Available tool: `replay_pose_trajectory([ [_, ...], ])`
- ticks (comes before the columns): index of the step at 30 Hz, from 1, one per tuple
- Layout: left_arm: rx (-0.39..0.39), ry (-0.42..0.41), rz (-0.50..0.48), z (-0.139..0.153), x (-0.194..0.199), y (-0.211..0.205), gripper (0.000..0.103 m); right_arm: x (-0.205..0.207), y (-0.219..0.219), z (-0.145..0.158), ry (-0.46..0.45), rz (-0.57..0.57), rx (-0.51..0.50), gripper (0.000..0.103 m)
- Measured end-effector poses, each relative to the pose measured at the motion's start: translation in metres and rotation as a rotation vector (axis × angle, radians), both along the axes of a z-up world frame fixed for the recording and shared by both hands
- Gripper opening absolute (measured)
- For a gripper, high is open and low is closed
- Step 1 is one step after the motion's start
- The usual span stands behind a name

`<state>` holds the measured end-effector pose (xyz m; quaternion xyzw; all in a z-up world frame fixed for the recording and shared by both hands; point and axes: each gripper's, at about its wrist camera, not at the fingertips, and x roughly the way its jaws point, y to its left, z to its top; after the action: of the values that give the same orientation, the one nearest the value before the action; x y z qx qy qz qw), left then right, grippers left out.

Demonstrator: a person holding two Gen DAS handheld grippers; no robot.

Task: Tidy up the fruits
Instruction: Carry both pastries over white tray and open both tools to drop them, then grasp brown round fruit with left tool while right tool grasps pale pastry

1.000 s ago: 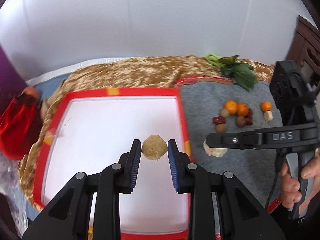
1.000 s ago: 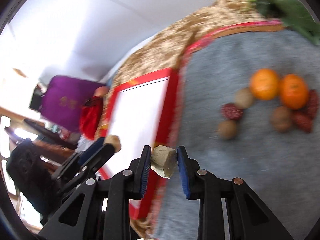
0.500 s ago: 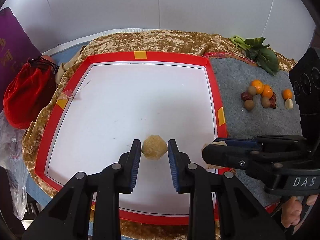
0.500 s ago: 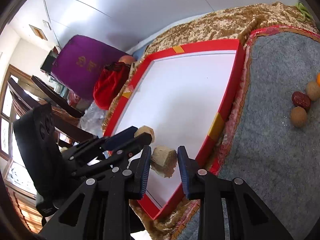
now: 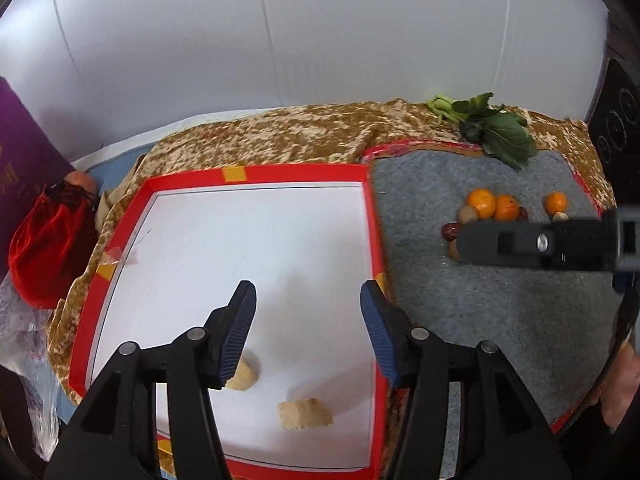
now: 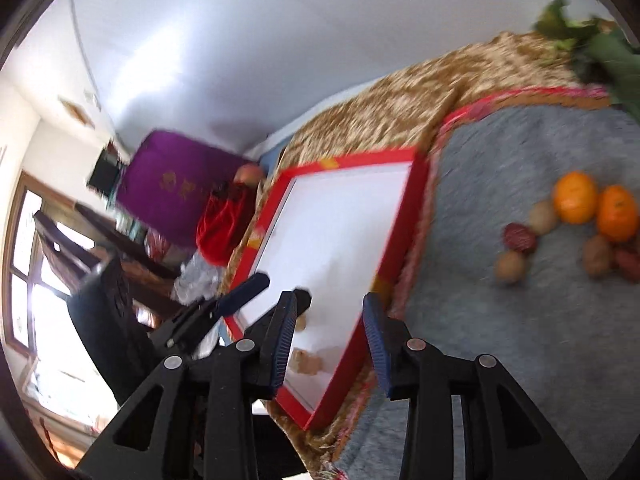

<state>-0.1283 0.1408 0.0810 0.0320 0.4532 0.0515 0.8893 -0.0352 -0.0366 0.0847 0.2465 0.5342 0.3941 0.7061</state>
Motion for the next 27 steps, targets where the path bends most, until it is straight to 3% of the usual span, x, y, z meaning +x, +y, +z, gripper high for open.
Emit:
replay_pose_trajectory([
  [6,0.024,0.019,-0.12,-0.006,0.013,-0.043,0.053,0.023,-0.067,-0.001,0.053,-0.15,0.005,0.039],
  [10,-0.013,0.049,-0.188,-0.015,0.024,-0.068,0.053,0.03,-0.106,-0.003,0.084,-0.22,-0.024,0.039],
  [15,-0.008,0.08,-0.256,-0.028,0.042,-0.093,0.053,0.035,-0.157,-0.012,0.13,-0.303,-0.105,0.039],
  [20,-0.044,0.122,-0.262,-0.043,0.058,-0.1,0.053,0.041,-0.199,-0.024,0.169,-0.386,-0.191,0.039],
  [27,-0.006,0.149,-0.321,-0.059,0.067,-0.116,0.049,0.043,-0.211,-0.041,0.232,-0.411,-0.227,0.039],
])
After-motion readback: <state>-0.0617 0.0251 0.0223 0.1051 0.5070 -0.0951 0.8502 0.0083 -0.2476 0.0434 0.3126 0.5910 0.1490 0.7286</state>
